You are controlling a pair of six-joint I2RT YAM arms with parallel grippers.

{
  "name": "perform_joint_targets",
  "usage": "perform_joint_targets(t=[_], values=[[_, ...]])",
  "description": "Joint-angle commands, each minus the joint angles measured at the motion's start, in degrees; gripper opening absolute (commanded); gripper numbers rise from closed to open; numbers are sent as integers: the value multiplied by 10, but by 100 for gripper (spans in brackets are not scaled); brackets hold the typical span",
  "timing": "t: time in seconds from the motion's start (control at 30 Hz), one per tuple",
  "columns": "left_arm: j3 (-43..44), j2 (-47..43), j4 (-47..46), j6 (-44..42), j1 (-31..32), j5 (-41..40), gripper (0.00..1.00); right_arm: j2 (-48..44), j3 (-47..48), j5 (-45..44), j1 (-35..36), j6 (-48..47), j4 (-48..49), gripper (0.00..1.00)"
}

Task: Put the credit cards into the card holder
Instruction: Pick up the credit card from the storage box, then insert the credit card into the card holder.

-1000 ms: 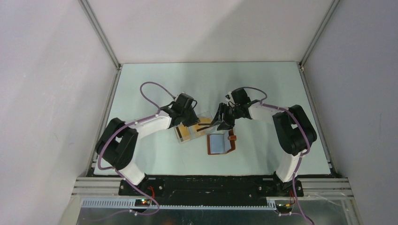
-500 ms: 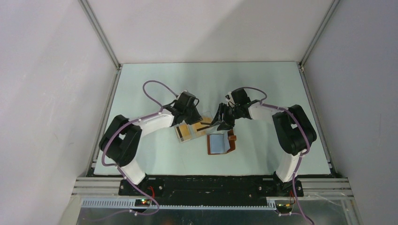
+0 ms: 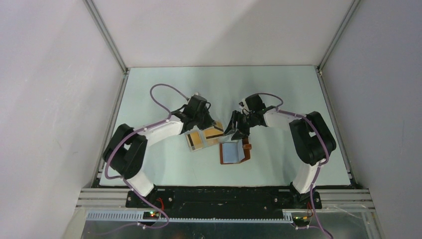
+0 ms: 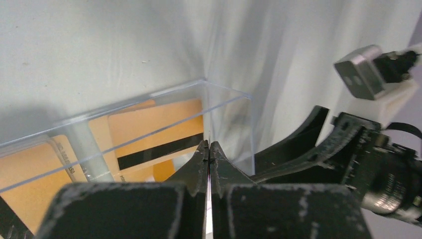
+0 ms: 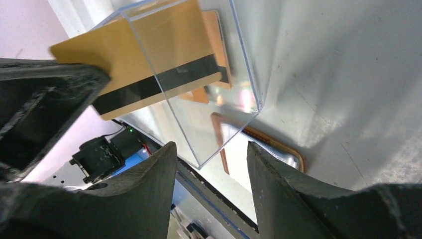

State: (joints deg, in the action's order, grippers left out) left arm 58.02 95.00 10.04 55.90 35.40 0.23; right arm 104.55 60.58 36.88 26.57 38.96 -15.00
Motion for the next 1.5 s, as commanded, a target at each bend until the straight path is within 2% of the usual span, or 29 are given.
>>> perform_joint_targets(t=[0.0, 0.43, 0.8, 0.93, 1.0, 1.1, 1.33, 1.47], values=[[16, -65, -8, -18, 2, -23, 0, -46, 19, -6, 1, -32, -41, 58], [25, -149, 35, -60, 3, -27, 0, -129, 20, -55, 9, -132, -157, 60], [-16, -229, 71, -72, 10, -25, 0, -195, 20, -56, 53, -141, -159, 60], [-28, -241, 77, -74, 12, -9, 0, -189, 20, -87, 78, -144, -188, 57], [-32, -243, 77, -73, 15, 1, 0, -177, 20, -91, 85, -142, -205, 48], [-48, -254, 77, -46, 21, 10, 0, -160, 14, -82, 87, -110, -215, 44], [-83, -305, 64, 40, 41, -46, 0, -193, -84, -10, 55, 34, -73, 49], [-110, -330, 40, 88, 56, -76, 0, -194, -110, -14, 45, 69, -55, 52]])
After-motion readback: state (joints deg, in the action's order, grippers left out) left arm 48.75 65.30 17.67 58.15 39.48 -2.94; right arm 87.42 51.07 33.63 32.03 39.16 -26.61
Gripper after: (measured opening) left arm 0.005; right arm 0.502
